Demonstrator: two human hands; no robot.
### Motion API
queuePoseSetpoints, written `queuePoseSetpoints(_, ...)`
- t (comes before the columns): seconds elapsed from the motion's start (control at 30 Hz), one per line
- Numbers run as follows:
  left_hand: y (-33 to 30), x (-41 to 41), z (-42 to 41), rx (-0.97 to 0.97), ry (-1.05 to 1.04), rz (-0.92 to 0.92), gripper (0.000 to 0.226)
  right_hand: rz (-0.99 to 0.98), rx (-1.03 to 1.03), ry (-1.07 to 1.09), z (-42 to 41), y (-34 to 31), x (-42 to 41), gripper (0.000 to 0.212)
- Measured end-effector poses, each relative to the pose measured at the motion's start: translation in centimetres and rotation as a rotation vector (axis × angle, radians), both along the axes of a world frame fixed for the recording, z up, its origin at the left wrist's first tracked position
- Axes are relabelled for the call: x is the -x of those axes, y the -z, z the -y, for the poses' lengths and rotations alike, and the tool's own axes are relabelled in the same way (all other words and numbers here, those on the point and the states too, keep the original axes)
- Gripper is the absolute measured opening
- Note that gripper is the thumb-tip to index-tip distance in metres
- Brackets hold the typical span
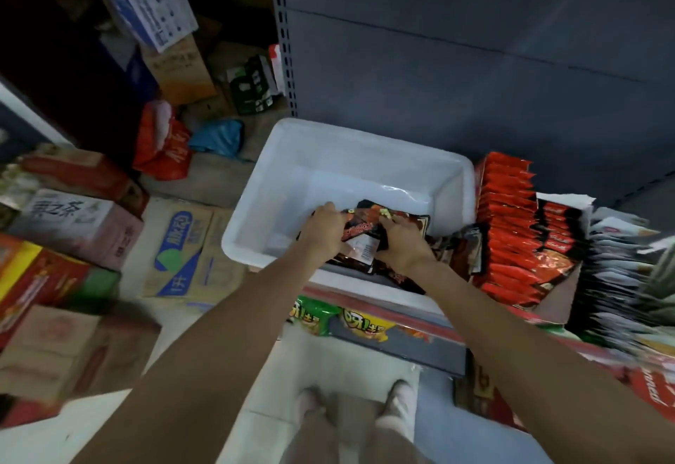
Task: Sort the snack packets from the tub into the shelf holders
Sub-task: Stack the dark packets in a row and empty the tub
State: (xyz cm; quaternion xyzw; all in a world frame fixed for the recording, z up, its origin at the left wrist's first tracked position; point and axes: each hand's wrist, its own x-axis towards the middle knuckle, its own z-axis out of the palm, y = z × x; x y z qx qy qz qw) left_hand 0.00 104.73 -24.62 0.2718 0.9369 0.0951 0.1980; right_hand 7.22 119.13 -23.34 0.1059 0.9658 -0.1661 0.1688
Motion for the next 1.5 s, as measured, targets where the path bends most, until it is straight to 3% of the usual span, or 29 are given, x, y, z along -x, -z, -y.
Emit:
queuePoseSetpoints(0.1,-0.1,-0.2,0.2,-0.035,-0.006,0.006,0.060,-0.212,0.205,0.240,-0.2,-0.5,0.6,0.048)
queuePoseSetpoints(0.17,-0.6,-0.3,0.4,-0.088,-0.010,0.046,0.052,-0.249,0.410,0.485,-0.3,-1.0,1.3,0.040)
queuePoseSetpoints(0.3,-2.2,-0.7,1.3,-0.251,-0.103,-0.023,0.027,-0.194,1.116,1.008,-0.1,-2.4,2.2,0.031)
queuePoseSetpoints(0.4,-3.7,-1.4,2.1,-0.387,-0.111,-0.127,0.027,-0.087,1.283,1.090,-0.4,-3.9,2.3,0.005)
queuePoseSetpoints(0.57,-4.6,-2.6,2.9,-0.644,-0.020,-0.389,0.027,-0.086,1.417,1.131,-0.9,-4.7,2.5,0.017)
queuePoseSetpoints(0.67,-4.4,-2.3,3.0,-0.805,-0.023,-0.374,0.029,-0.107,1.472,1.093,-1.5,-4.8,2.3,0.008)
queuePoseSetpoints(0.8,-5.8,-2.5,2.5,-0.910,-0.005,-0.310,0.028,-0.002,1.556,0.968,-2.1,-7.0,1.2,0.018)
queuePoseSetpoints(0.93,-7.1,-2.5,1.2,-0.925,-0.256,-0.136,0.033,0.087,1.584,0.869,-3.3,-9.1,-0.3,0.014)
queuePoseSetpoints(1.0,-8.1,-2.6,-0.1,-0.937,-0.427,0.073,0.049,0.065,1.503,0.821,-3.9,-9.9,-1.1,0.014)
queuePoseSetpoints(1.07,-9.2,-3.0,-1.5,-1.079,-0.625,0.404,0.060,0.004,1.393,0.772,-4.3,-10.6,-1.7,0.017)
queuePoseSetpoints(1.13,-10.2,-3.7,-3.0,-1.202,-0.721,0.762,0.047,-0.089,1.283,0.757,-4.7,-11.2,-2.4,0.018)
queuePoseSetpoints(1.17,-10.6,-4.1,-3.8,-1.194,-0.682,0.822,0.038,-0.128,1.233,0.755,-4.9,-11.4,-2.8,0.018)
queuePoseSetpoints(1.27,-10.9,-5.3,-5.6,-1.093,-0.526,0.669,0.029,-0.173,1.146,0.690,-5.7,-12.0,-4.1,0.018)
queuePoseSetpoints(1.5,-12.9,-6.4,-7.8,-1.067,-0.455,0.575,0.021,-0.240,1.080,0.620,-8.5,-13.1,-7.2,0.012)
